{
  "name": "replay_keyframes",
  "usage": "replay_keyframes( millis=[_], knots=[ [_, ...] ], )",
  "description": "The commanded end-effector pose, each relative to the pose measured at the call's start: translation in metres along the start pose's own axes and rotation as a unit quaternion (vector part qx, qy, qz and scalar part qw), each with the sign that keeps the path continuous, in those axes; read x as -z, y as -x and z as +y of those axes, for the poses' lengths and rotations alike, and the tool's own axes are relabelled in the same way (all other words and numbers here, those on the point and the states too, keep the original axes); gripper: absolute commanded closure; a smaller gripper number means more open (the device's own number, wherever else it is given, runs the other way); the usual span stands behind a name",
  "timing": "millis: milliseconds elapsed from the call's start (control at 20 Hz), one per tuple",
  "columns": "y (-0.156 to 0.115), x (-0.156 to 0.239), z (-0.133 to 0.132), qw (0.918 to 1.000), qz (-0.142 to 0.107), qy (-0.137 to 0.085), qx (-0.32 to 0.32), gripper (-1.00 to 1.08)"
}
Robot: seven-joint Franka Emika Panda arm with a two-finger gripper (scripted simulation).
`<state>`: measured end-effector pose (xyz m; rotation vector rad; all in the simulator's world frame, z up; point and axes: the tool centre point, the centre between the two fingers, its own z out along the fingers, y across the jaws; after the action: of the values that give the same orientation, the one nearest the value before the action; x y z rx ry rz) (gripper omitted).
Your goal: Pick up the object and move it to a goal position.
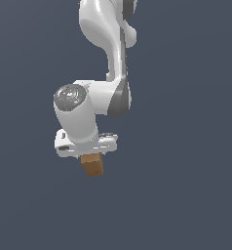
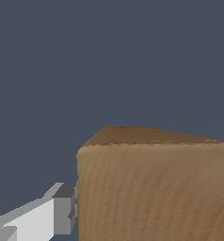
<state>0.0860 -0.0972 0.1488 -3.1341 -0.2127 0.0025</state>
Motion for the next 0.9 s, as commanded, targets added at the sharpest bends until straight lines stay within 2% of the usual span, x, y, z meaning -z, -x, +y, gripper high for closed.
replay_keyframes(
  millis=[0, 250, 300, 850],
  knots=[
    [-0.0004, -0.0062, 0.0002, 1.0, 0.001, 0.0, 0.0, -0.92],
    [-0.0018, -0.0061, 0.0006, 1.0, 0.001, 0.0, 0.0, -0.92],
    [-0.0018, -0.0061, 0.0006, 1.0, 0.001, 0.0, 0.0, 1.08],
    [-0.0013, -0.0062, 0.0008, 1.0, 0.0, 0.0, 0.0, 1.08]
  ],
)
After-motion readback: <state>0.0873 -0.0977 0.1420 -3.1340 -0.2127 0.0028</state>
